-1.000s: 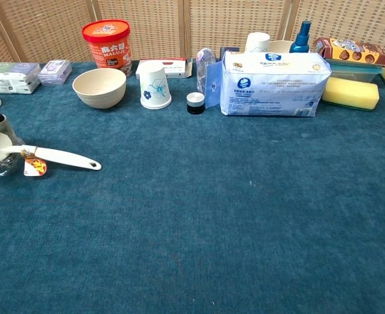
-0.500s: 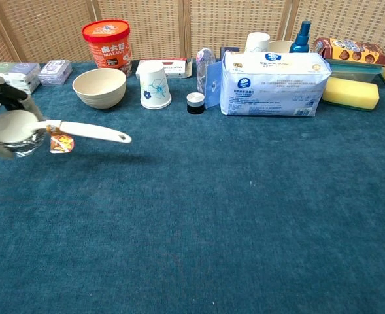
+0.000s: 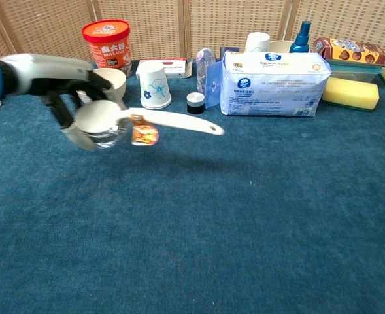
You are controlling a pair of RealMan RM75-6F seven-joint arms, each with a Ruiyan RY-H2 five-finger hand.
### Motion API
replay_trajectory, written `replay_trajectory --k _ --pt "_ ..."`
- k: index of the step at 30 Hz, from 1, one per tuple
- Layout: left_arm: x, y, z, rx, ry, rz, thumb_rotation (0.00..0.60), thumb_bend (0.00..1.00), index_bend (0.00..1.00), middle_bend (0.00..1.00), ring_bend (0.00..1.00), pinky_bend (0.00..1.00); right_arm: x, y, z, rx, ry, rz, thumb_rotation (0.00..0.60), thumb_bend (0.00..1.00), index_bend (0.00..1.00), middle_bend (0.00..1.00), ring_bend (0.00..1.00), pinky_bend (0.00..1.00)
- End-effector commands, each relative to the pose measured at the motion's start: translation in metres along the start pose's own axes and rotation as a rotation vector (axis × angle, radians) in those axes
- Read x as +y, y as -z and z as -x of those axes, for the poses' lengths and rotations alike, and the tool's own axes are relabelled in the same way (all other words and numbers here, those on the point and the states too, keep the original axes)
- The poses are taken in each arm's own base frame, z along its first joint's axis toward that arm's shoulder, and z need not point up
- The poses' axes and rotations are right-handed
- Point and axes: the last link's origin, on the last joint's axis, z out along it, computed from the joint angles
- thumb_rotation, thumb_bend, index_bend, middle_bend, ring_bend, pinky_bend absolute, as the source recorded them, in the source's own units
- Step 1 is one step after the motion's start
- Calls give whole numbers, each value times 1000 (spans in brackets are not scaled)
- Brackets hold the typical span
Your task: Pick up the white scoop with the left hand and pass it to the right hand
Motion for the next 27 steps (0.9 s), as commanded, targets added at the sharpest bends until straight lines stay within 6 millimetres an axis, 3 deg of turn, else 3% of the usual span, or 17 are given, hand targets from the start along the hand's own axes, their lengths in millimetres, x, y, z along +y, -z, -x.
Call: replay_trajectory --k 1,6,12,22,27 --pt "36 -17 9 -16 19 63 600 40 320 340 223 348 -8 -11 -3 -5 -13 -22 508 0 0 0 0 0" --pt "75 -32 25 -16 34 134 600 37 317 340 218 348 -15 -26 -7 -2 -33 -44 509 0 0 0 0 0" --pt "114 -39 27 24 51 190 600 37 317 340 217 348 -17 -31 -8 -14 -6 -47 509 0 0 0 0 0" --pt "133 -41 20 59 7 176 600 37 316 340 217 348 -21 -30 -12 -43 55 -56 507 0 0 0 0 0" --pt "139 -44 15 80 6 176 600 37 316 340 217 348 -33 -28 -10 -84 82 -89 508 0 0 0 0 0"
